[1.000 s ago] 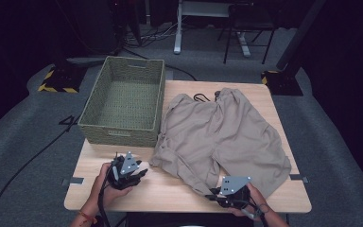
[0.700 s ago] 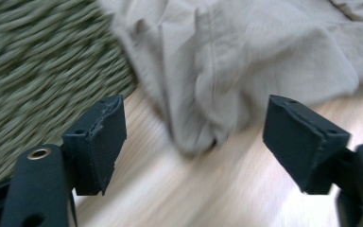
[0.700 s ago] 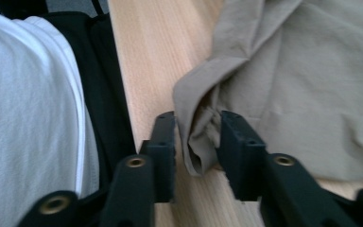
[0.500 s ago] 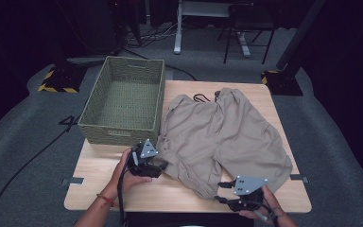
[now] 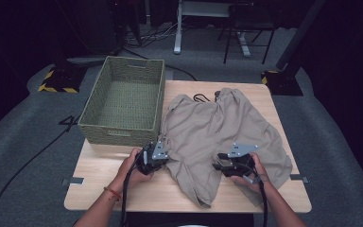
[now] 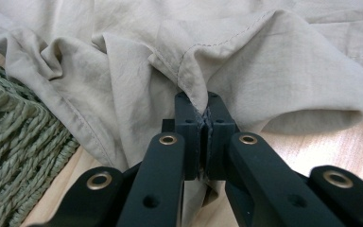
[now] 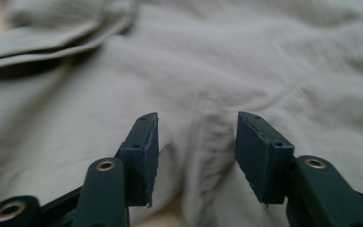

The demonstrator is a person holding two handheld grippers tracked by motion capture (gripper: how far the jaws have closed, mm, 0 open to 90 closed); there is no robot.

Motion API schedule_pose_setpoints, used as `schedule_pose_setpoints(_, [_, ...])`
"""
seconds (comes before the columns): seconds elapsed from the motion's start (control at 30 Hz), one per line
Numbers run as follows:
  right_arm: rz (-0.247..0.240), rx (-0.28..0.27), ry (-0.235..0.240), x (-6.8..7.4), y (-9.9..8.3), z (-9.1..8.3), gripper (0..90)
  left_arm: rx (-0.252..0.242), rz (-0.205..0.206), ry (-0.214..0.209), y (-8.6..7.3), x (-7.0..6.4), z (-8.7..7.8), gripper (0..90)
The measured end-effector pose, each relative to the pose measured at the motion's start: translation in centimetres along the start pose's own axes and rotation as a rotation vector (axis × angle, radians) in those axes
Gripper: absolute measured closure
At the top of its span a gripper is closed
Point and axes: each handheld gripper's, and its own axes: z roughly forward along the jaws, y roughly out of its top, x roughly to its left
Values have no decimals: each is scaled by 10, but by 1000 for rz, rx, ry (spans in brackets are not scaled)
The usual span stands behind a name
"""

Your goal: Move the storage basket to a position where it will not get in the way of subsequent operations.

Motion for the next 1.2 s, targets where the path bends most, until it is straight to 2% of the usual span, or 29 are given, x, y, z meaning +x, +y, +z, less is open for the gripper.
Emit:
schedule_pose_setpoints(0.03, [29, 2, 3, -4, -1, 3, 503, -5, 2, 4, 1, 2, 0, 871])
schedule_pose_setpoints(0.1, [34, 28, -35, -8, -2, 6, 508, -6, 4, 15, 5, 4, 4, 872])
schedule_pose_setpoints(0.17, [57, 37, -57, -13, -4, 6, 511, -4, 7, 8, 14, 5, 11, 874])
schedule_pose_setpoints(0.27, [113, 38, -110, -25, -8, 4, 522, -27, 27, 2, 29, 1, 20, 875])
schedule_pose_setpoints(0.33, [147, 45, -139, -34, -12, 3, 538, -25, 52, 2, 38, -2, 27, 876])
schedule_pose_setpoints(0.4, [178, 25, -146, -44, -15, 1, 553, -32, 53, 2, 45, -4, 32, 876])
schedule_pose_setpoints(0.47, [197, 29, -166, -50, -15, 1, 563, -38, 63, 4, 50, -3, 33, 877])
schedule_pose_setpoints(0.57, [201, 35, -205, -59, -13, 3, 564, -59, 70, 17, 54, -3, 23, 877])
schedule_pose_setpoints(0.63, [207, 32, -227, -64, -13, 4, 562, -86, 78, 26, 52, -4, 11, 877])
schedule_pose_setpoints(0.7, [225, 39, -241, -65, -12, 3, 562, -114, 72, 14, 47, -5, -5, 877])
schedule_pose_setpoints(0.77, [188, 55, -267, -60, -10, 1, 575, -136, 84, -3, 40, -10, -20, 875])
schedule_pose_setpoints(0.83, [157, 45, -264, -53, -7, -2, 574, -130, 104, 1, 30, -17, -33, 866])
schedule_pose_setpoints(0.9, [153, 39, -273, -46, -5, -8, 567, -122, 107, 4, 20, -24, -44, 846])
schedule_pose_setpoints(0.93, [147, 20, -269, -39, -3, -13, 560, -120, 97, 8, 15, -28, -49, 828])
schedule_pose_setpoints(1.0, [107, -32, -226, -21, 2, -21, 548, -113, 86, 3, 5, -33, -55, 818])
schedule_pose_setpoints(1.07, [49, -53, -158, 1, 7, -25, 528, -101, 78, 1, -4, -39, -59, 809])
schedule_pose_setpoints(1.1, [26, -60, -112, 12, 8, -25, 517, -98, 70, -14, -9, -42, -60, 809])
schedule_pose_setpoints(1.17, [-42, -41, -59, 33, 8, -24, 491, -71, 59, -1, -19, -47, -60, 788])
schedule_pose_setpoints(1.2, [-50, -47, -24, 41, 7, -22, 489, -56, 49, 4, -24, -48, -59, 768])
